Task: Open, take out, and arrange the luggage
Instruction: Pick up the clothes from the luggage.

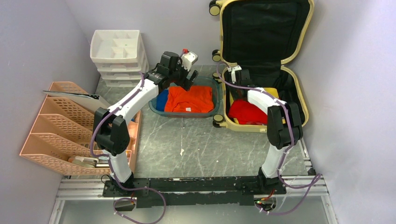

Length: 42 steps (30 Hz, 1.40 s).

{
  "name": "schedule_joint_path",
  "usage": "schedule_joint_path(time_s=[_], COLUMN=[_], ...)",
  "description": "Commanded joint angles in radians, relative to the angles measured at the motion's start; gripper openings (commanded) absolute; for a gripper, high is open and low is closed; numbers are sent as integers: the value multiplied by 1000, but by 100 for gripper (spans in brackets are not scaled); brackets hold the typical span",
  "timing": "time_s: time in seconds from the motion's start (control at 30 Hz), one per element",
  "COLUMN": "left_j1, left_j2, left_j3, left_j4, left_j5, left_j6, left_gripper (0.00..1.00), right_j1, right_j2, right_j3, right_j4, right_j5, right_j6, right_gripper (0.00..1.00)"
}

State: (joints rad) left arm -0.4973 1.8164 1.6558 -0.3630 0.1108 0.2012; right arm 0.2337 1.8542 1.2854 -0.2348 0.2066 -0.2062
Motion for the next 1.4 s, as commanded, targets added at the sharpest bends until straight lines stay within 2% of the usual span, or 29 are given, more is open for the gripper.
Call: schedule_joint_path(time_s=[0.0,0.3,0.47,0.6,0.77,0.87,1.0,1.13,1.37], left_j1=[-9,-18,-21,-24,-34,-47,-78,-126,-198], left_j2=[-39,-35,-35,-31,-19,-1,40,116,273], left_j3=[-4,-4,-5,-1,12,29,63,138,271], left_j4=[33,32,32,30,20,11,13,29,99], left_j5=[1,1,1,4,33,92,208,295,386], left_j6=[7,7,9,8,-5,-32,-77,-126,-194], left_gripper=[97,97,97,97,97,97,97,97,97], right_j1=[-5,-5,-5,-5,-10,-21,-62,-115,-199], right_j2=[-41,27,56,55,25,0,-49,-103,-144], right_j3=[5,29,51,45,45,45,33,4,-30], right_j4=[32,5,-12,-11,-5,-9,-12,3,21], right_j5=[47,-8,-28,-26,-21,-36,-149,-259,-365], right_j6=[-14,8,13,9,-1,-5,-1,-23,-44], right_gripper=[56,54,48,36,0,0,0,0,0])
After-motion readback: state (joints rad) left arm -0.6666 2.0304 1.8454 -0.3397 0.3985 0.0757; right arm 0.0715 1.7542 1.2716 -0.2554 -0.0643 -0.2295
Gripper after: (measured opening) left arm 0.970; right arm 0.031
